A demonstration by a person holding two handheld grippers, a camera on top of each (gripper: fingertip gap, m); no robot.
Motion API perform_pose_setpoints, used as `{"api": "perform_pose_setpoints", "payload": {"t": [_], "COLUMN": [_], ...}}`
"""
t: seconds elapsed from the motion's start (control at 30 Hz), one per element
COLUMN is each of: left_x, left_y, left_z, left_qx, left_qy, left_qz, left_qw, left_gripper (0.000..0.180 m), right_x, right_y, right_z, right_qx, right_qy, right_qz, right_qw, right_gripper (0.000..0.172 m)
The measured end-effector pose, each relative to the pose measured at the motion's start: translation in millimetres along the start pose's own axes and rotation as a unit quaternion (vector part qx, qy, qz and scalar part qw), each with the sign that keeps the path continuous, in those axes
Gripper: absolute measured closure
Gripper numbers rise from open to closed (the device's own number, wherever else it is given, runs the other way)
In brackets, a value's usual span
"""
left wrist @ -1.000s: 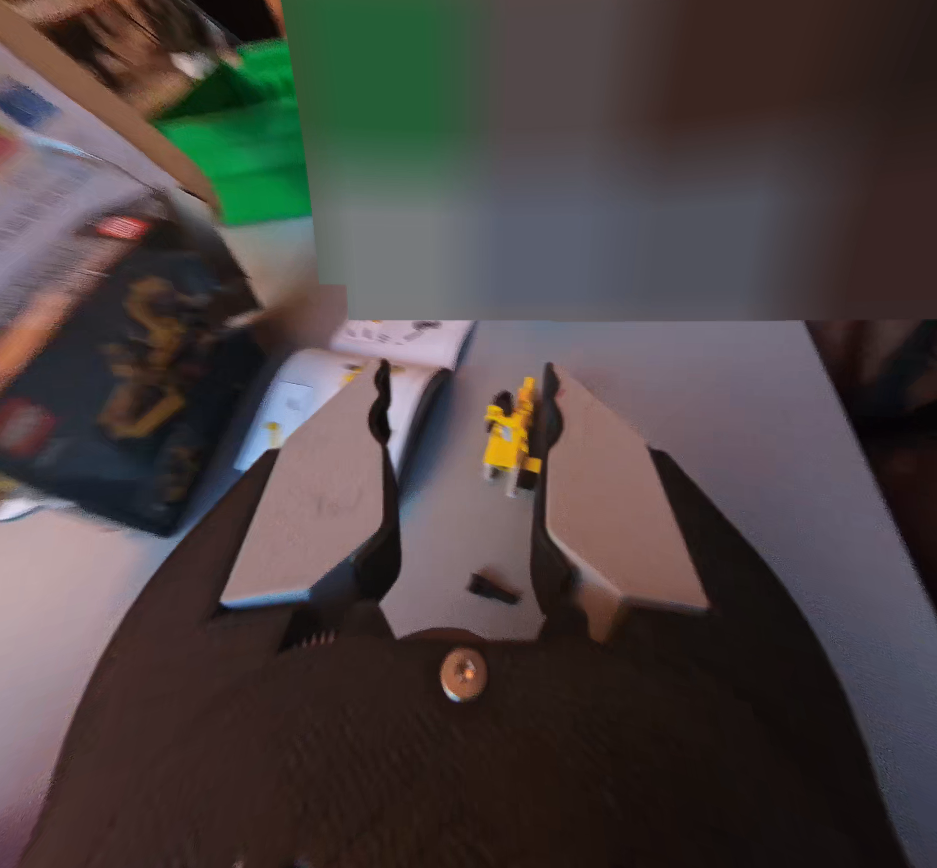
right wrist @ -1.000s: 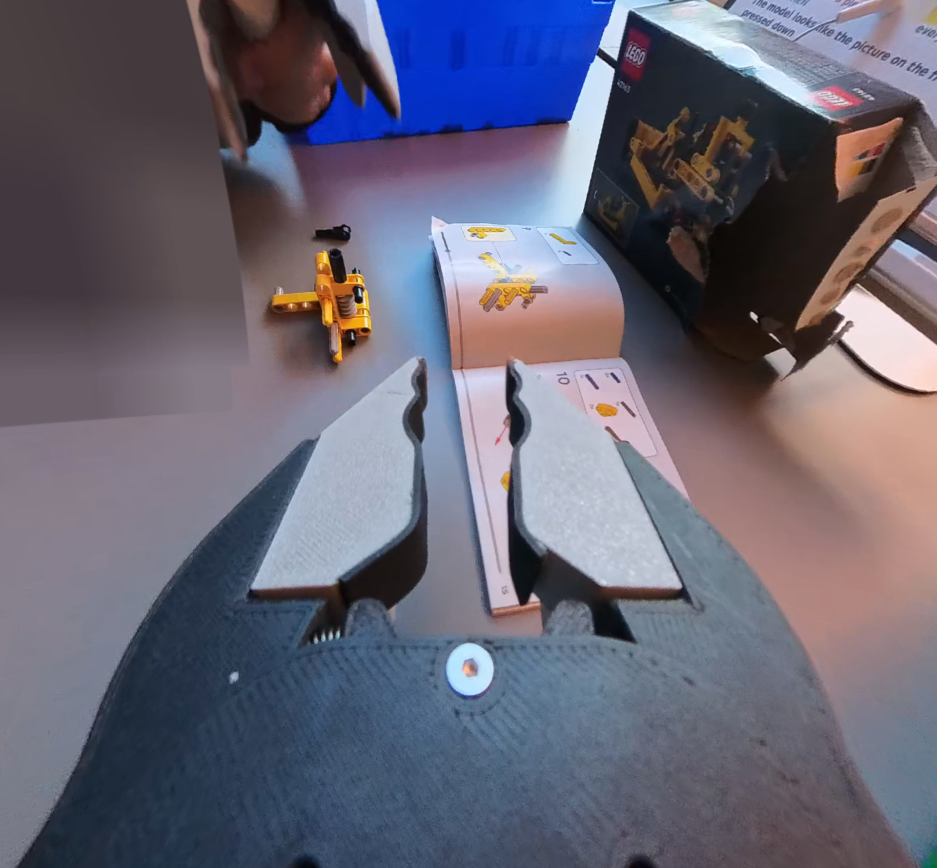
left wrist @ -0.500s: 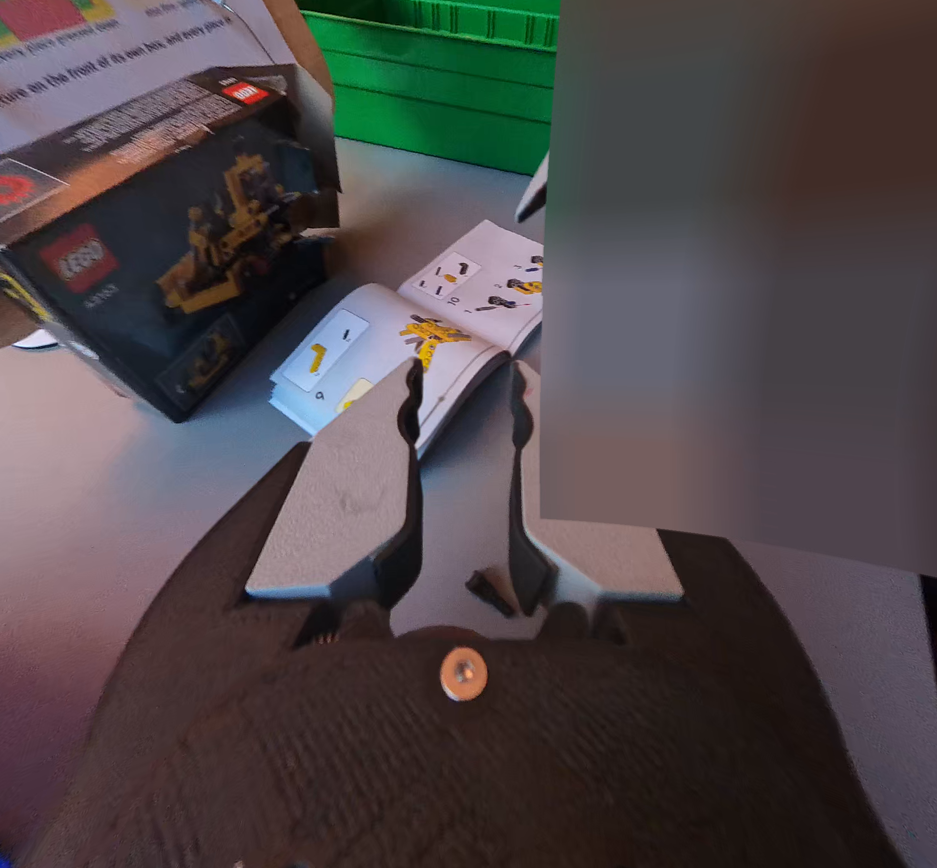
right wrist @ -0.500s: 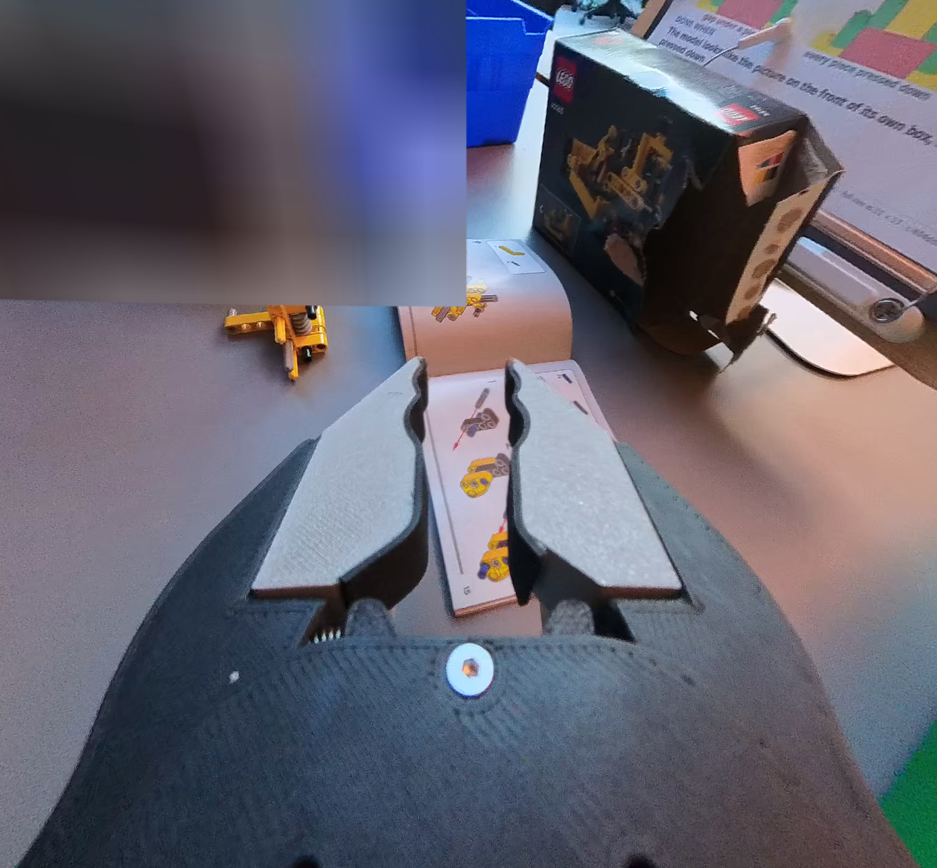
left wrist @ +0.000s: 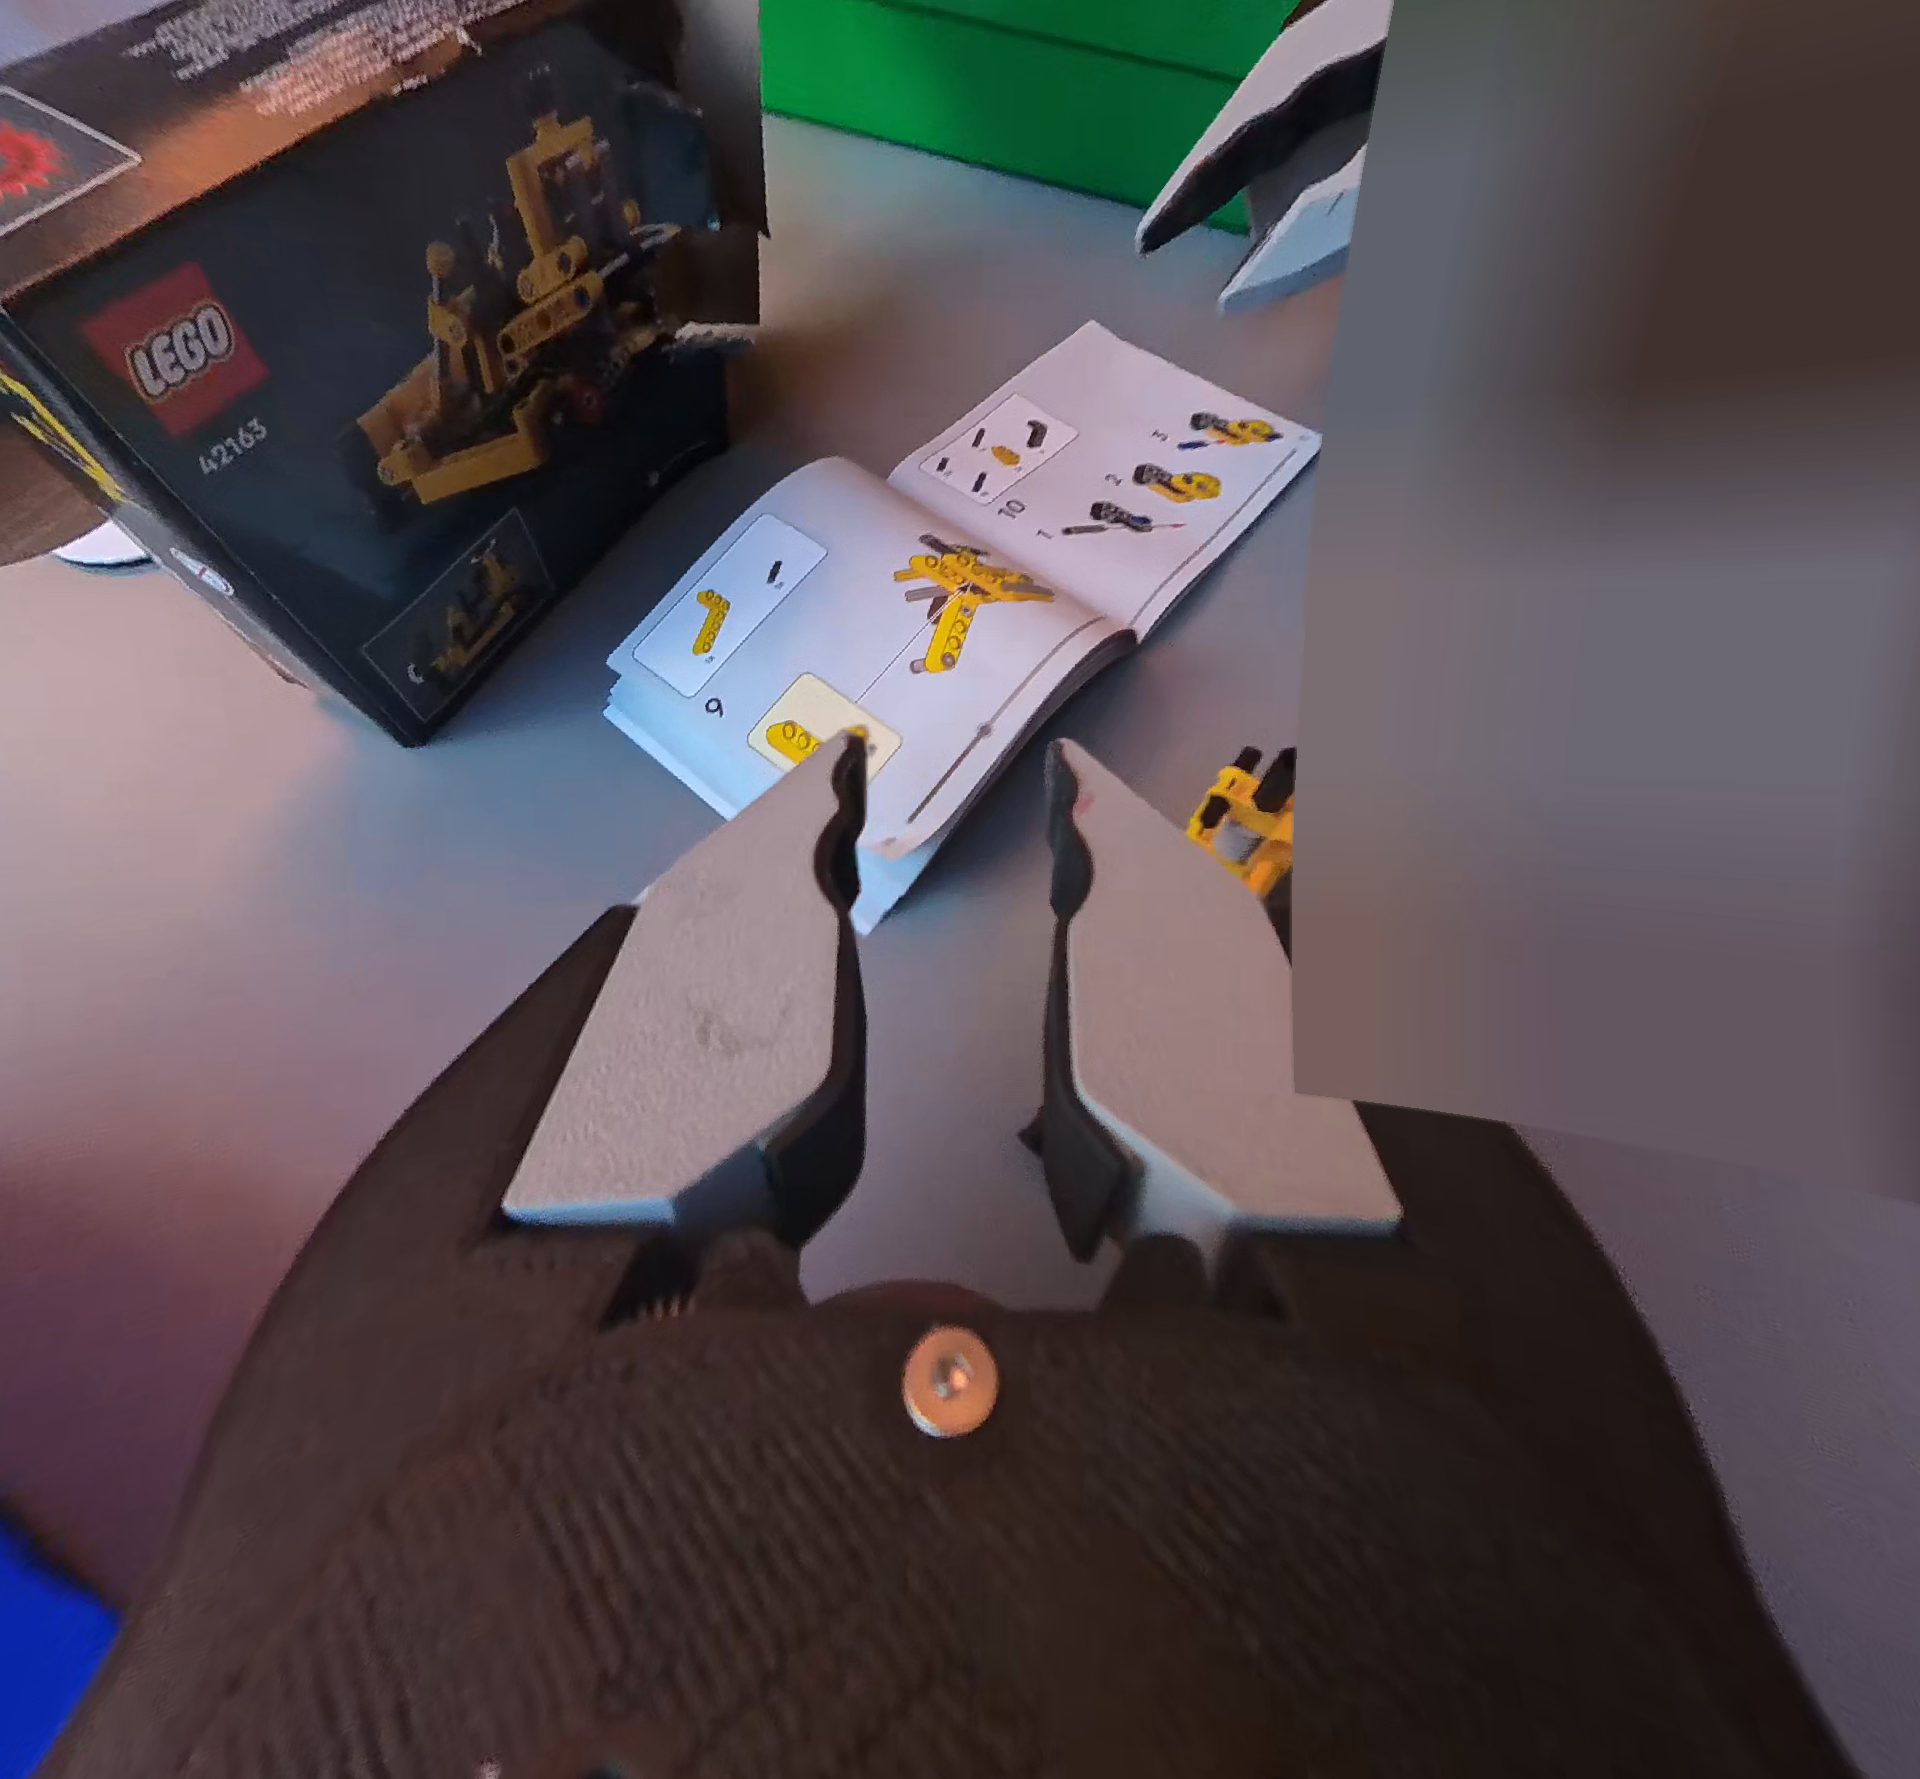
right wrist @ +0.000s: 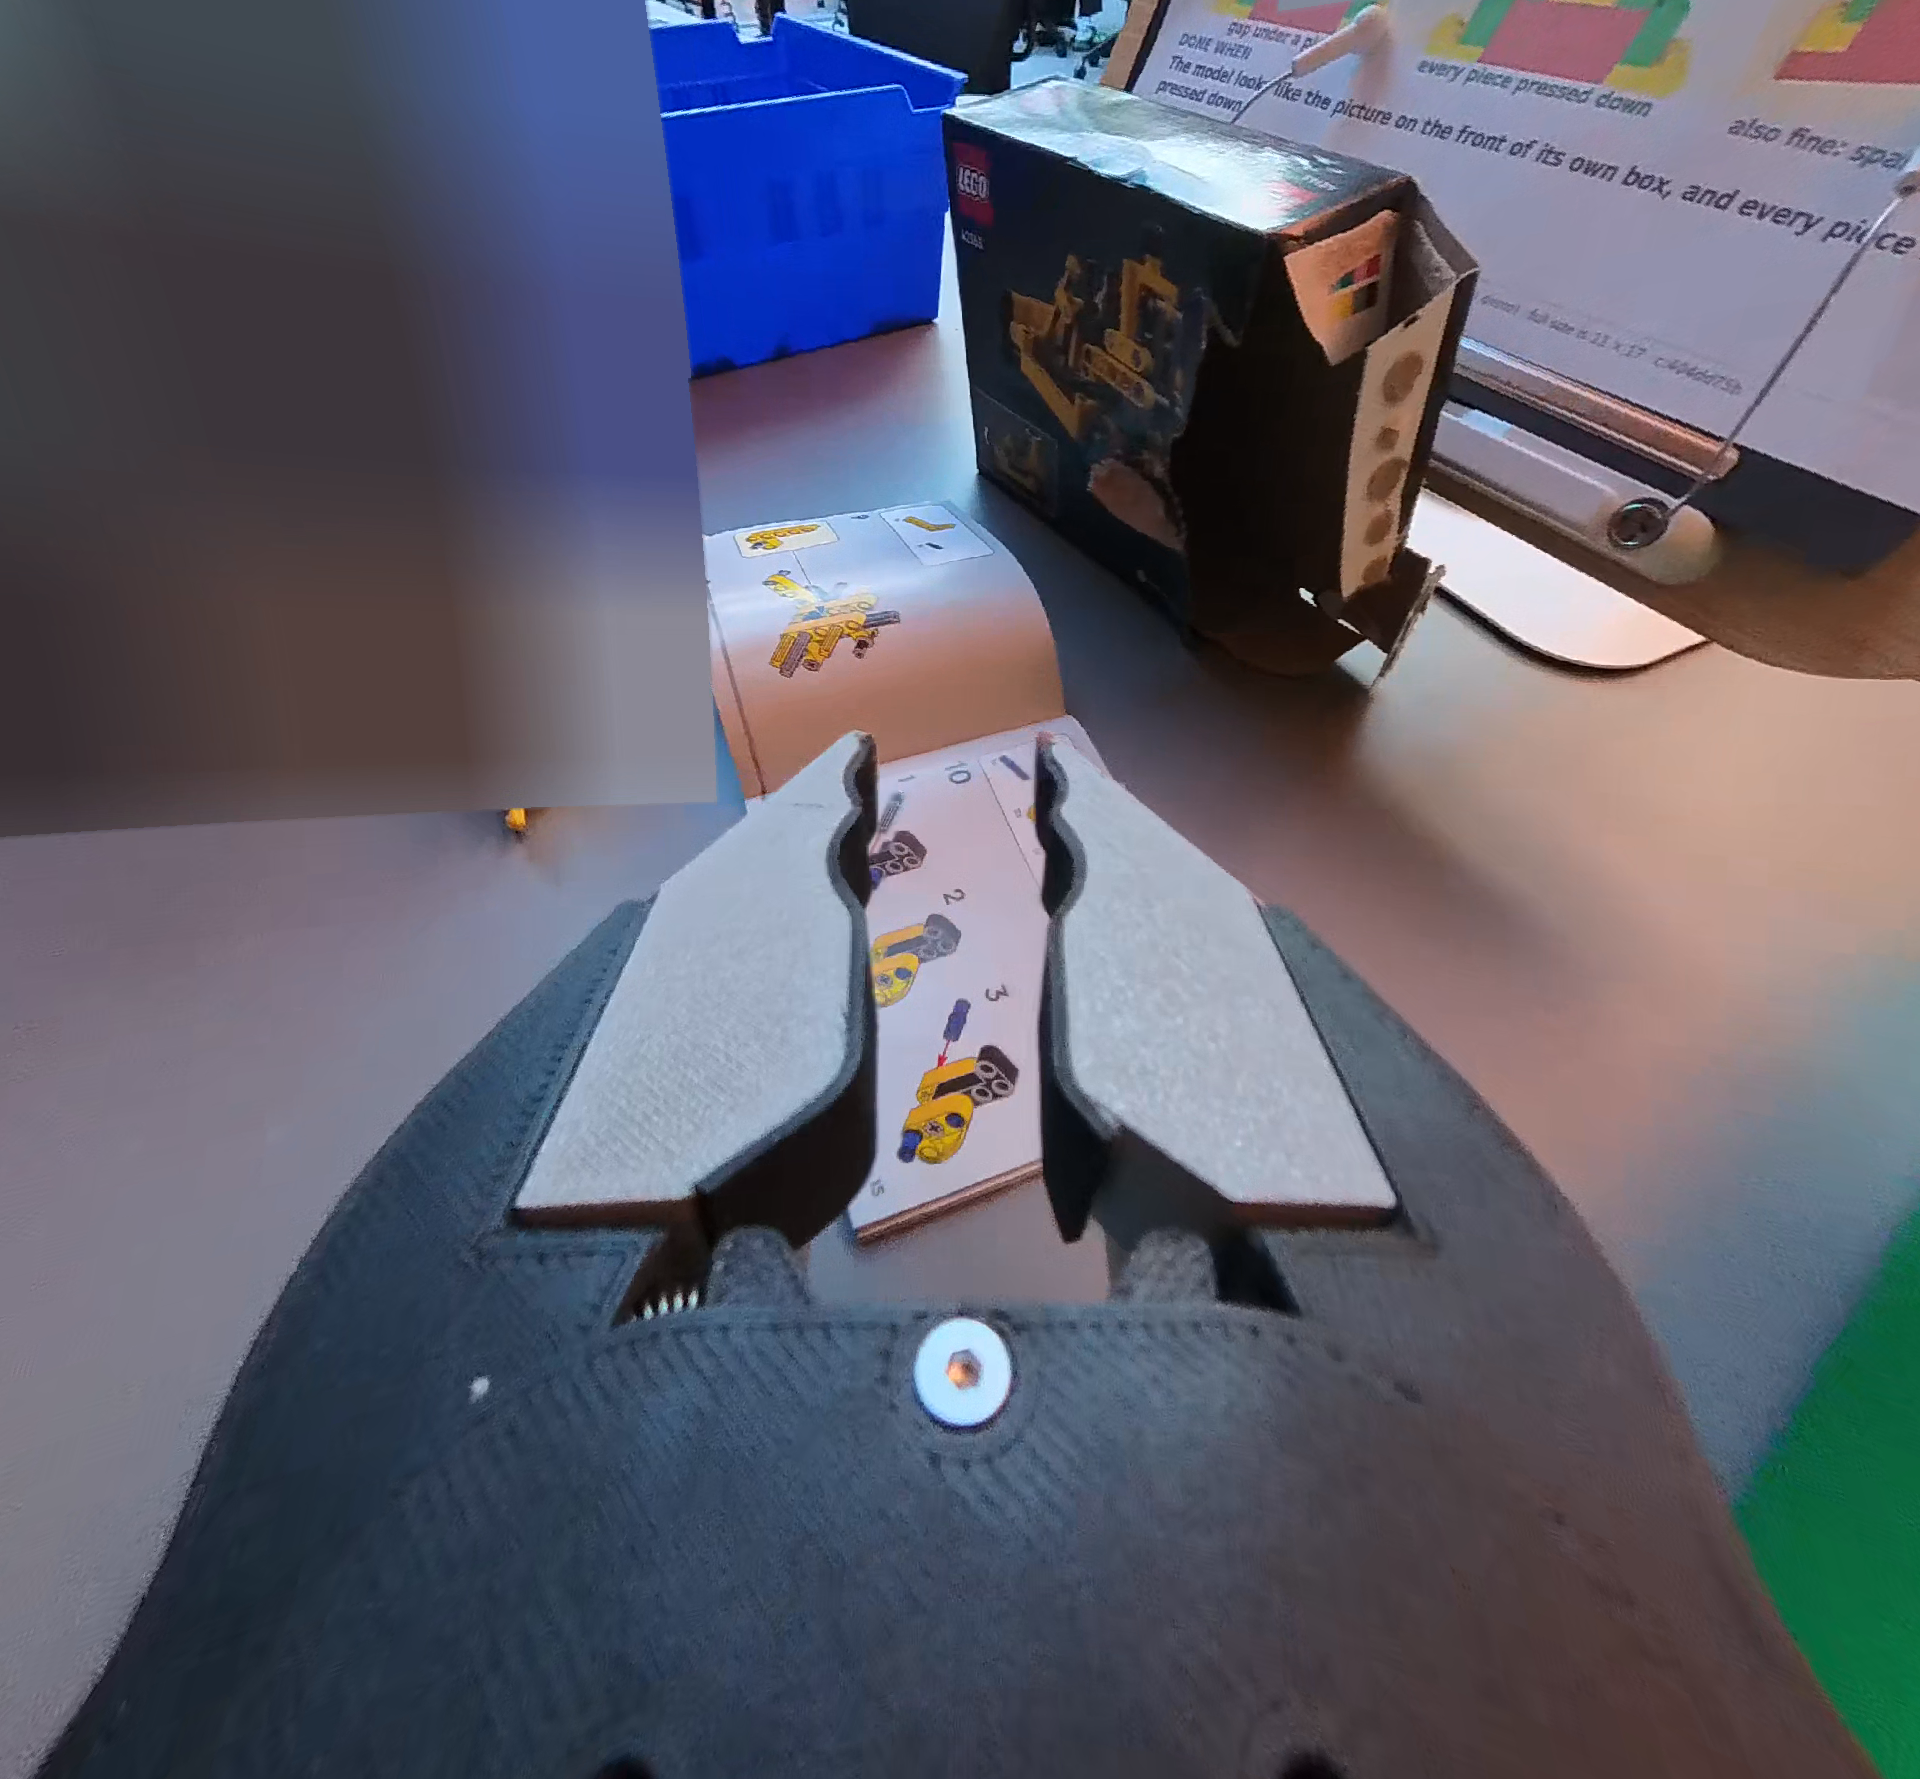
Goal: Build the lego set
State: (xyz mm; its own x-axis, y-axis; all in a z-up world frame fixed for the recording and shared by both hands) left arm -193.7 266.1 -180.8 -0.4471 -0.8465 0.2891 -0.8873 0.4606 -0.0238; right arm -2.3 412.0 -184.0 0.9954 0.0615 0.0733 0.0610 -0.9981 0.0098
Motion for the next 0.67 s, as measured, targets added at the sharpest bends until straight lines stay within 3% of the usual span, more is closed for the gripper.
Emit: {"api": "perform_pose_setpoints", "payload": {"t": [0.03, 0.23, 0.4, 0.53, 0.67], "left_x": [-1, 0, 8, 8, 7], "left_y": [2, -3, -24, -39, -47], "left_z": [3, 2, -13, -4, 12], "left_qx": [-0.001, 0.023, -0.021, -0.033, -0.077], "left_qy": [0.007, 0.018, -0.019, 0.001, 0.049], "left_qz": [-0.002, 0.043, 0.111, 0.168, 0.179], "left_qw": [1.0, 0.999, 0.993, 0.985, 0.98], "left_gripper": [0.148, 0.134, 0.121, 0.113, 0.105], "right_x": [0, -3, 0, 3, 4], "right_y": [0, -3, -9, -15, -20], "right_z": [0, 0, -2, -2, 0], "right_qx": [-0.001, 0.009, 0.034, 0.019, -0.015], "right_qy": [0.0, 0.001, -0.008, -0.011, -0.002], "right_qz": [-0.001, 0.0, 0.022, 0.026, 0.018], "right_qw": [1.0, 1.0, 0.999, 0.999, 1.0], "right_gripper": [0.145, 0.144, 0.144, 0.142, 0.141]}}
Point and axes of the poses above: each gripper's, where its closed fingertips meet, x back along the fingers, z out of its underside, y = z × x across the jaws, the point moved 6 cm from there along x, back along the fingers, and after that the axes turned 13 degrees about -y, right-handed, at the moved point
